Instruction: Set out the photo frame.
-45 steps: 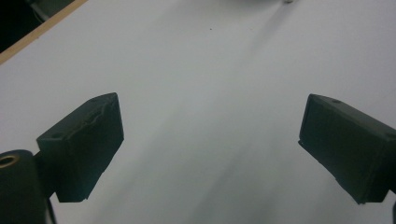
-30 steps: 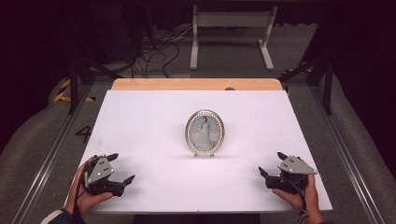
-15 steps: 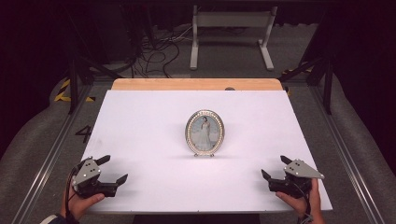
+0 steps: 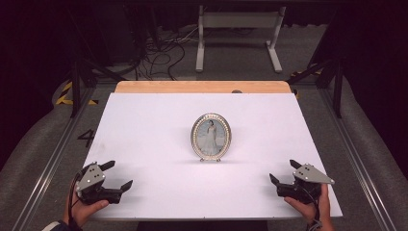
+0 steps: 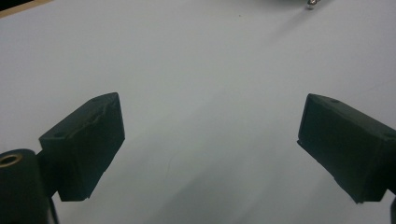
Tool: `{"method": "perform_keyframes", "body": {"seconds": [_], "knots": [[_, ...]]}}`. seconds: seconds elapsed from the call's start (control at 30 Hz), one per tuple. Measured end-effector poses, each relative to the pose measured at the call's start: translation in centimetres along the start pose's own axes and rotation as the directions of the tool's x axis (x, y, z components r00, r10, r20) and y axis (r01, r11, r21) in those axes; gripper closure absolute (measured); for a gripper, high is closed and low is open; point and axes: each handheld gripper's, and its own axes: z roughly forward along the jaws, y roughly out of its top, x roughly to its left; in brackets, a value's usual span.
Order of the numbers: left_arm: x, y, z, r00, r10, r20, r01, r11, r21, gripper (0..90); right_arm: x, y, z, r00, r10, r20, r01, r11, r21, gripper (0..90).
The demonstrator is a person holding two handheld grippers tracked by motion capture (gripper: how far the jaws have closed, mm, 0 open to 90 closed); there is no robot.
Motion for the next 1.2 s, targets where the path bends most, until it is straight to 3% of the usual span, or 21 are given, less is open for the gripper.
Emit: {"method": "perform_keyframes", "body": {"seconds": [0.77,1.2], "knots": [[0.04,0.08,0.44,1.0,0.0,0.004,-0.001,0.9999,0.013,7.8,-0.12,-0.11,0.34,0.9999,0.011,0.01,-0.012,1.0,0.013,12.1],[0.29,0.59,0.67,0.9995,0.018,-0.026,-0.017,0.9992,0.037,6.8,-0.32,-0.04,0.55,0.9998,0.014,0.016,-0.014,1.0,0.019,10.5]]}}
